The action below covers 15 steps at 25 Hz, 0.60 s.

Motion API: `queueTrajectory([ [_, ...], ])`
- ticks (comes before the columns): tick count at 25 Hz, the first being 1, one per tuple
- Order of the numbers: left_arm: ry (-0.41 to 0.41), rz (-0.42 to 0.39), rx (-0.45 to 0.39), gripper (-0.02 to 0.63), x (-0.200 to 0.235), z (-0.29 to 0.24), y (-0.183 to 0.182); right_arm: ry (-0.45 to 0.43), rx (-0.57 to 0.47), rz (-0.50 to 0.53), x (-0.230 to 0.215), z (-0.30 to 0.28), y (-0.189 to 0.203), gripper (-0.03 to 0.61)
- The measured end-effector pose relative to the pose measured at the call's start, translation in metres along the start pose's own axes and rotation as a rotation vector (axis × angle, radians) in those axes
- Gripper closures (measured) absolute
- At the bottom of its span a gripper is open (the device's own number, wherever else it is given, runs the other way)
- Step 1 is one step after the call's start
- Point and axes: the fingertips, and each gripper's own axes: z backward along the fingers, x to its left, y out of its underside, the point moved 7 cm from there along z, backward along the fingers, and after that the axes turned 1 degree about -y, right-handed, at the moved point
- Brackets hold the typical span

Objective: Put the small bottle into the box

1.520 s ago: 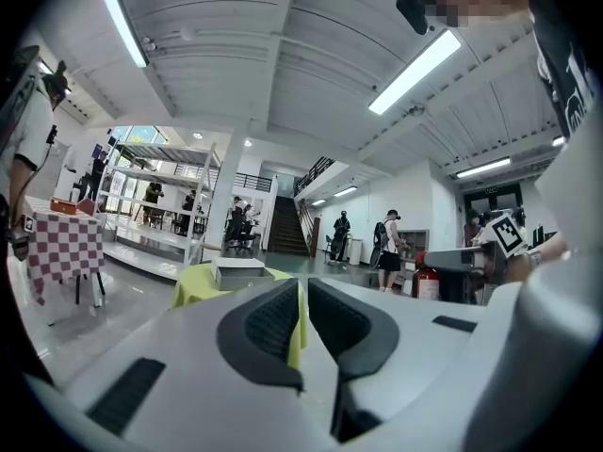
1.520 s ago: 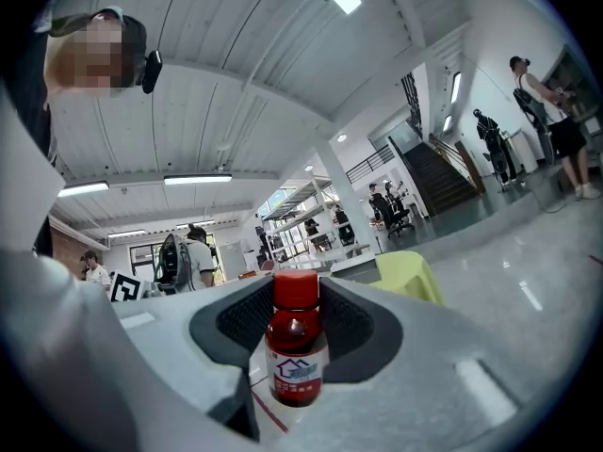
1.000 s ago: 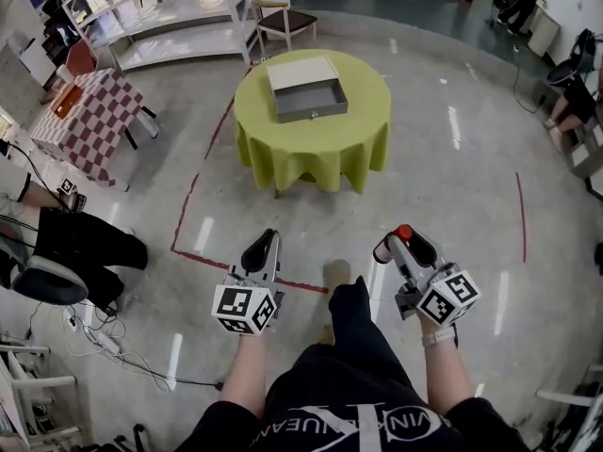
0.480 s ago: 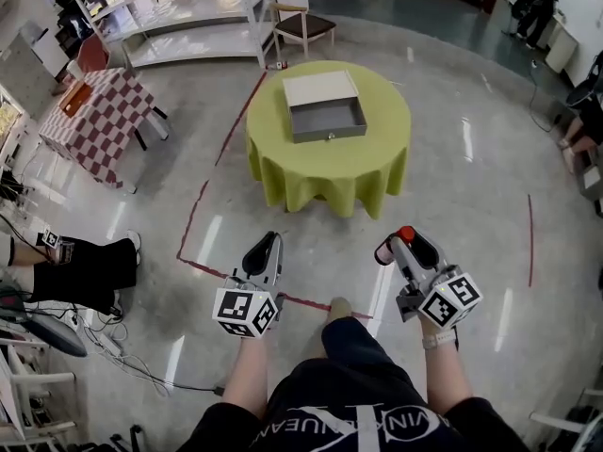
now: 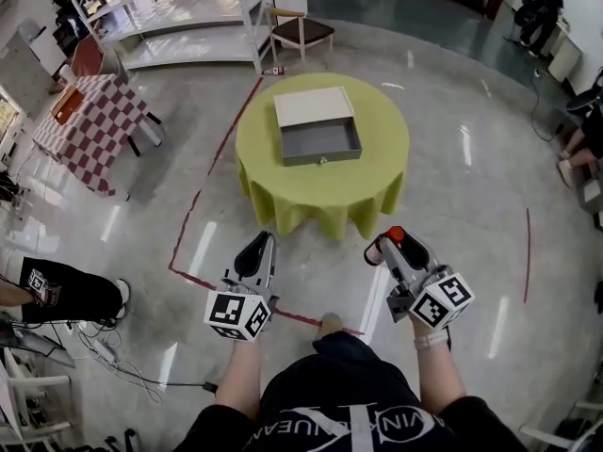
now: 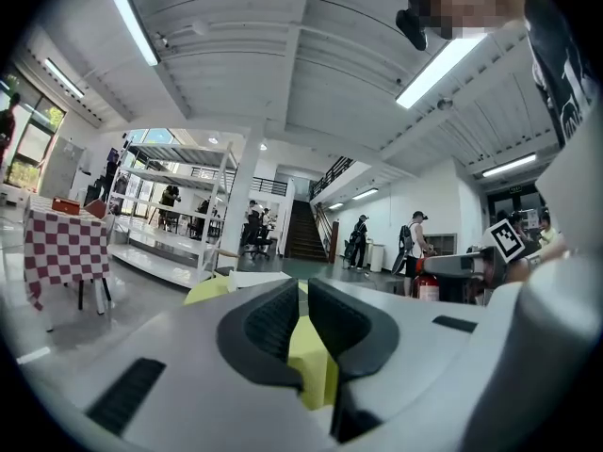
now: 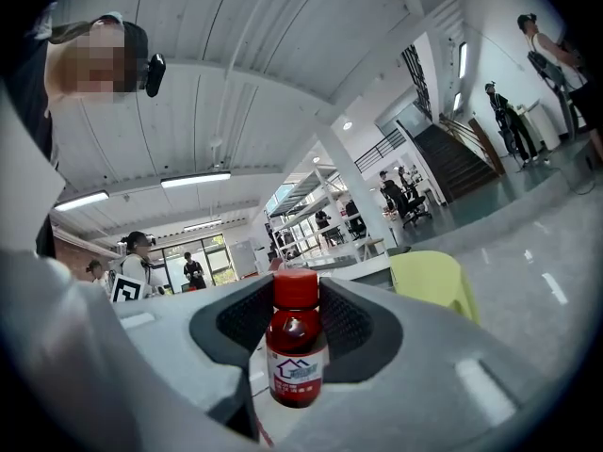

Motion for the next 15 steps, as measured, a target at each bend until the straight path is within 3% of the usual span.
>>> queueTrajectory([
  [15, -0.055, 0.004, 0.031, 0.58, 0.012, -0.046, 0.006, -0.055, 0.037, -0.03, -0.05, -0.047, -0.005, 0.428],
])
